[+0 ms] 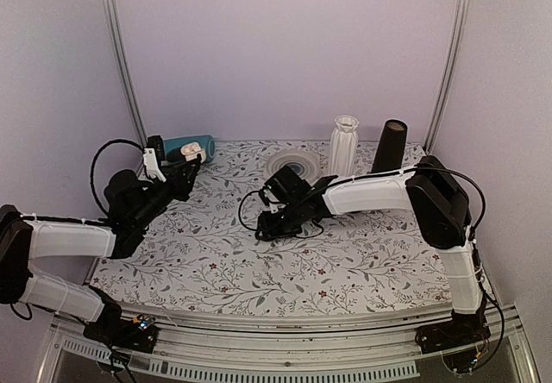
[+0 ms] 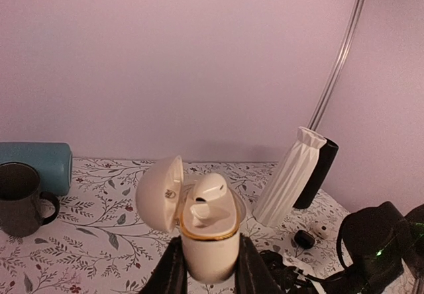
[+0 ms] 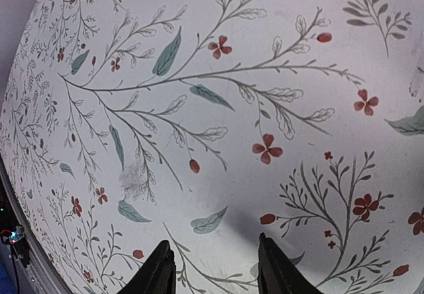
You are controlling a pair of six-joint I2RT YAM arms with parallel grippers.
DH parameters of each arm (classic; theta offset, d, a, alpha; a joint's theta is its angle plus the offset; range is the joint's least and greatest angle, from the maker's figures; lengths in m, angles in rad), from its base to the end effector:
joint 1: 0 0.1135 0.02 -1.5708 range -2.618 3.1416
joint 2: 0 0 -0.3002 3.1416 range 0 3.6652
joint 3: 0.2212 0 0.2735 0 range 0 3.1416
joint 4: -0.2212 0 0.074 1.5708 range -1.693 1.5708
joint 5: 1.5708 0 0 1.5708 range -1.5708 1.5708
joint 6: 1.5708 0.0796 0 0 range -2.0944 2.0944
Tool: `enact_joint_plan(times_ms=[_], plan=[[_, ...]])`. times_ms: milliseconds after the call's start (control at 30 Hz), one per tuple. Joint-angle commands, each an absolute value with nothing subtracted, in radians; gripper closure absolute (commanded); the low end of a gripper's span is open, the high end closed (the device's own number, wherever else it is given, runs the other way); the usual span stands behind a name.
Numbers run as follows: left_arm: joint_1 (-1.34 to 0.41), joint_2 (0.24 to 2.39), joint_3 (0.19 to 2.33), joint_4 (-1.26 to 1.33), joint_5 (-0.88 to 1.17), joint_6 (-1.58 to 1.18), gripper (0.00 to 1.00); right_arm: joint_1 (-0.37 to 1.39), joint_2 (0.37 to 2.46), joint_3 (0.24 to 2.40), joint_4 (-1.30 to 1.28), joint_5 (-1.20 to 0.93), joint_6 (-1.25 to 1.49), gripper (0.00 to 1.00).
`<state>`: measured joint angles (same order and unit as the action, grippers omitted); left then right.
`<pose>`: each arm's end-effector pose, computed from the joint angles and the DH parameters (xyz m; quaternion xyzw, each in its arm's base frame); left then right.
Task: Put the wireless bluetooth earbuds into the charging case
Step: Pick up the left earbud from the center of the board.
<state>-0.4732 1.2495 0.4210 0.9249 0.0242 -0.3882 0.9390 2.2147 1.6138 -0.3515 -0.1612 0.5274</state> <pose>0.2685 -0.1396 0.2570 0.0375 0.6712 -0.3165 0.6693 0.3102 0.4455 0.1279 -0.2180 0.9244 0.2600 0.1740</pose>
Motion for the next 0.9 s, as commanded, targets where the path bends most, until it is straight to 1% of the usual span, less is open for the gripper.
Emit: enact_joint_plan(times_ms=[0, 300, 367, 633, 700, 867], plan=[[-0.483, 1.227, 0.439, 0.922, 0.014, -0.369, 1.00, 0.933, 2.156, 1.622, -0.305, -0.112, 0.473, 0.57], [-0.484, 1.238, 0.447, 0.926, 0.021, -0.363, 1.00, 0.928, 1.943, 1.312, -0.069, 0.020, 0.353, 0.58], [-0.485, 1.244, 0.449, 0.928, 0.022, -0.362, 1.00, 0.929, 1.920, 1.269, -0.026, 0.016, 0.318, 0.58], [-0.488, 1.260, 0.460, 0.936, 0.031, -0.354, 1.00, 0.953, 1.963, 1.269, -0.050, 0.016, 0.256, 0.58], [-0.489, 1.260, 0.460, 0.936, 0.034, -0.349, 1.00, 0.952, 1.991, 1.288, -0.083, 0.012, 0.255, 0.63], [-0.490, 1.258, 0.460, 0.935, 0.040, -0.340, 1.00, 0.958, 2.015, 1.255, -0.049, -0.007, 0.246, 0.69]])
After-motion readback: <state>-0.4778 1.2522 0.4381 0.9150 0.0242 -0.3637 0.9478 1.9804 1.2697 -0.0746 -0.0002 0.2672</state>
